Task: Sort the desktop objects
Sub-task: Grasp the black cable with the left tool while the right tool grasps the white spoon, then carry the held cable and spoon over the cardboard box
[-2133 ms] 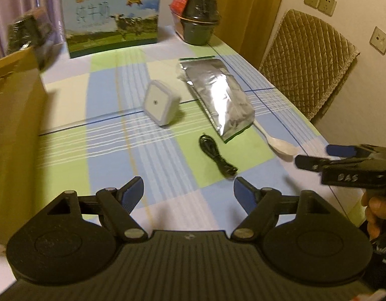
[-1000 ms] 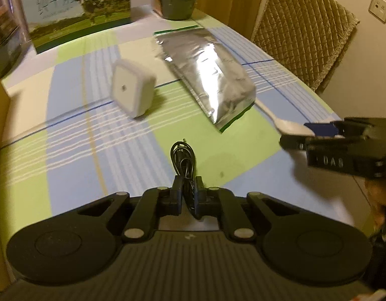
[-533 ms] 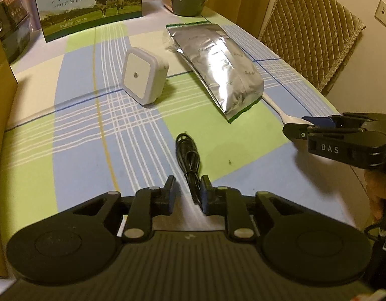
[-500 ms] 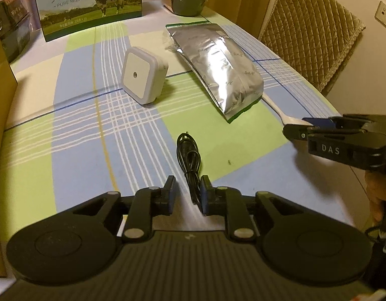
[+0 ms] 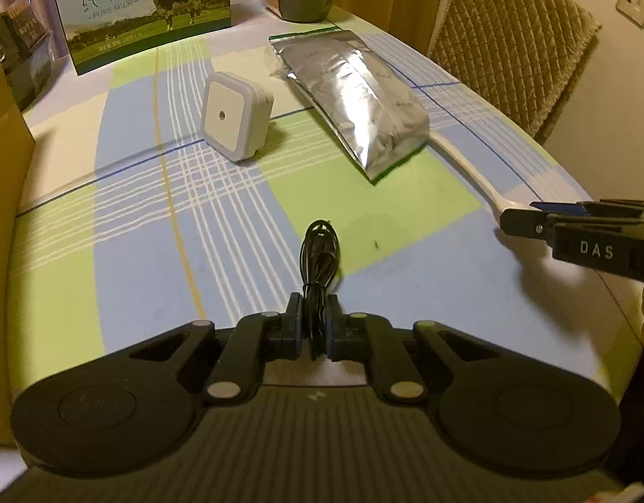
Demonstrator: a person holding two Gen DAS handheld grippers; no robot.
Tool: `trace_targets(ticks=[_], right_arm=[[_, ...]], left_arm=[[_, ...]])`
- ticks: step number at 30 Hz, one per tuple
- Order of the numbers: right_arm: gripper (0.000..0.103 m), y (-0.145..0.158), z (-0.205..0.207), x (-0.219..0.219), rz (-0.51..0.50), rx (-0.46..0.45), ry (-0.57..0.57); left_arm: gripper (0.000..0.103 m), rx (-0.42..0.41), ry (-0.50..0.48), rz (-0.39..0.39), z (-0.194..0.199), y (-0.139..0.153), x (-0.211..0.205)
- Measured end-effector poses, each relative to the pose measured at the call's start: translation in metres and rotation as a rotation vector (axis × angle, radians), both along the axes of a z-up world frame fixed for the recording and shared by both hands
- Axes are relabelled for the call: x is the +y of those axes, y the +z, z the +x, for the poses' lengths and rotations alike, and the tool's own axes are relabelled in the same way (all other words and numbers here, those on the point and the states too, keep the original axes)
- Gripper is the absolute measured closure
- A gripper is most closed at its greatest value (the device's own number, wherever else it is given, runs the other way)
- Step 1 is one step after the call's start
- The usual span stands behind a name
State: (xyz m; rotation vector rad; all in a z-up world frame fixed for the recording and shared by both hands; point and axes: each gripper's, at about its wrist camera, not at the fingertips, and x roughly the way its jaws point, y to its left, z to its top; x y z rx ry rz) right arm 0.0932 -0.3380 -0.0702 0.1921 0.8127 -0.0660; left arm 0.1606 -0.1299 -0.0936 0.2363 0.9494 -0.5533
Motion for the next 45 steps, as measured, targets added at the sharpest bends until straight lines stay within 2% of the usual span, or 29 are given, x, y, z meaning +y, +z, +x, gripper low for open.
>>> trace_targets(ticks=[7, 23, 31, 45], right_arm=[[0.073, 0.002, -0.006, 0.005, 0.007, -0.012, -0.007], [0.073, 0.024, -0.034, 0.02, -0.041, -0.045, 0.018], [0.073, 0.057, -0.04, 0.044, -0.035, -0.105, 0.066], [0.073, 0.109, -0.03, 0.114, -0.031, -0.211, 0.207]], left_arm=[[0.096, 0.01, 0.013, -0.009, -0.022, 0.001, 0.015], [0.096, -0.003, 0.013, -0.045, -0.037, 0.019, 0.021], [0.096, -0.05, 0.035, -0.078, -0.046, 0.049, 0.033], [0.096, -0.146, 0.149, -0.117, -0.058, 0.108, 0.096]])
